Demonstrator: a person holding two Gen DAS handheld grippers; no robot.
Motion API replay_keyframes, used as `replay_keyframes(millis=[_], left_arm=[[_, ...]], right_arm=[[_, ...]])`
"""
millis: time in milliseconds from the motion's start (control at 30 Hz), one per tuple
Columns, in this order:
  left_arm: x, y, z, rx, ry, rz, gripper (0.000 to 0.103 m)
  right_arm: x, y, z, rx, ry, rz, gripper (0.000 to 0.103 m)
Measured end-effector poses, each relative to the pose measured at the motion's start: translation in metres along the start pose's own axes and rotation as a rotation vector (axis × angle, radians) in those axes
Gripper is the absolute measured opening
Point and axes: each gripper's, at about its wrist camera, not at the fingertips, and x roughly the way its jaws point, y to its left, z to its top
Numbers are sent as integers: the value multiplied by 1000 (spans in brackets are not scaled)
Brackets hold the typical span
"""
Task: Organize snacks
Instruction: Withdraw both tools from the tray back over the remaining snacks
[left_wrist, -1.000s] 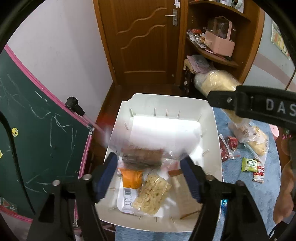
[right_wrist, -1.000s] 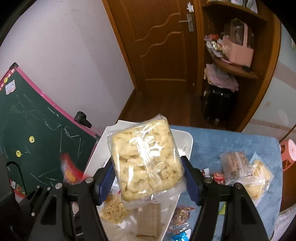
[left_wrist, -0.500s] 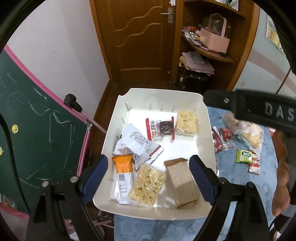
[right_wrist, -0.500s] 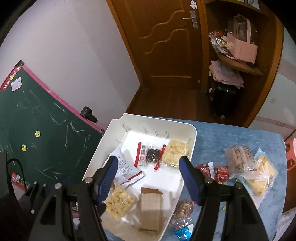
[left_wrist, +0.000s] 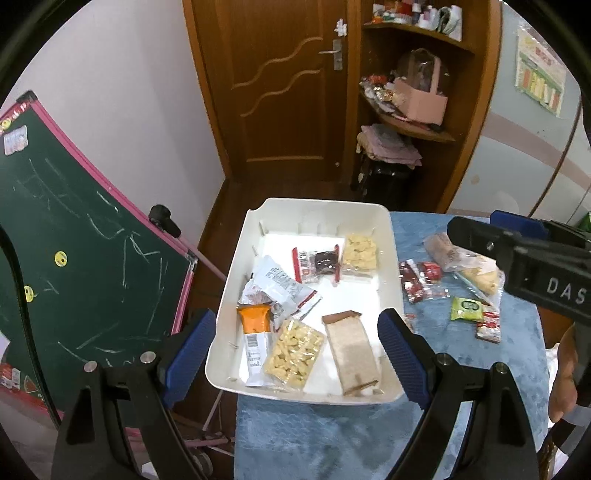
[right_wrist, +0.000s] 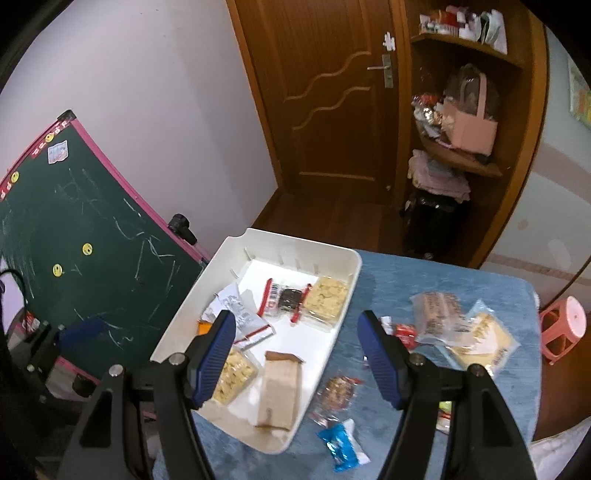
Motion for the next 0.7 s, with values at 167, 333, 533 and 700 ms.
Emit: replay_keyframes(millis=[167,333,533,700], left_arm=[[-27,-21,-6,27,-23,-22,89],[-48,-47,-13,47,-50,-63,89],[-63,-88,-25,57,-73,-139,89],[-70,-120,-34,43,-100,-182,89]], right_arm=[[-31,-8,-16,-39,-28,-59,69],[-63,-26,-37,-84,-70,-139,69],[-103,-64,-66,-84,-125,-156,69],[-129,-91,-90,-91,-172,-195,69]])
